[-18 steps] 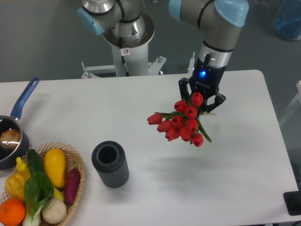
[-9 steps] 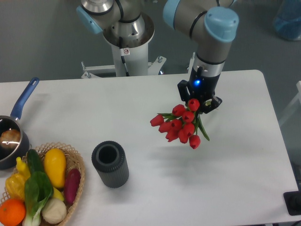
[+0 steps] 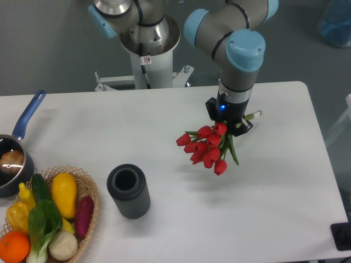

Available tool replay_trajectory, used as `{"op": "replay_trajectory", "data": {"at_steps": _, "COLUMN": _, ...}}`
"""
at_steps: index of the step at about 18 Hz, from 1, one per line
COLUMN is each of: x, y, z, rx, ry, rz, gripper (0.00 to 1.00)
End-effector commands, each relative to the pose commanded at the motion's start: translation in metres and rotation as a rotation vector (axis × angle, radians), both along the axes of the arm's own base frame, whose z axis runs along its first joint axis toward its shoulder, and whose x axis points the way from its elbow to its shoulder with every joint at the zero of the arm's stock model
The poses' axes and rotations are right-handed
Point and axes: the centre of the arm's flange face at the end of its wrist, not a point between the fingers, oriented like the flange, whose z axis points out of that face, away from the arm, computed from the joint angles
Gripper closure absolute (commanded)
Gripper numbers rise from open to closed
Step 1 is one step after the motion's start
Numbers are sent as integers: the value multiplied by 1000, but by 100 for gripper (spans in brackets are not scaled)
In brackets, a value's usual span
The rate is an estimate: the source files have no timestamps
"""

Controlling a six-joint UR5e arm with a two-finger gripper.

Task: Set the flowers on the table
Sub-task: 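Lay the tulip bouquet flat on the table beside the black vase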

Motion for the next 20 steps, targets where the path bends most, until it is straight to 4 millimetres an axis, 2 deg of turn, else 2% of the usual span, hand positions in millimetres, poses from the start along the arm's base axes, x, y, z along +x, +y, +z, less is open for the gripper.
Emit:
{"op": "replay_trajectory", "data": {"at_steps": 6, "x": -6, "y": 6, "z": -23, "rx": -42, "ry": -21, "rz": -50, "gripper": 66}}
{"op": "replay_trajectory", "data": {"at_steps": 11, "x": -10, "y": 1, "z": -29, "rx": -116, "ry": -1, "rz": -164, "gripper": 66}}
{"op": "replay_trajectory", "data": {"at_steps": 16, "x": -10, "y": 9, "z": -37, "rx": -136, "ry": 0, "rz": -184, "gripper": 66}}
{"op": "replay_trajectory", "data": {"at_steps": 20, "x": -9, "y": 21, "z": -57, "rx": -148, "ry": -22, "rz": -219, "gripper": 66}}
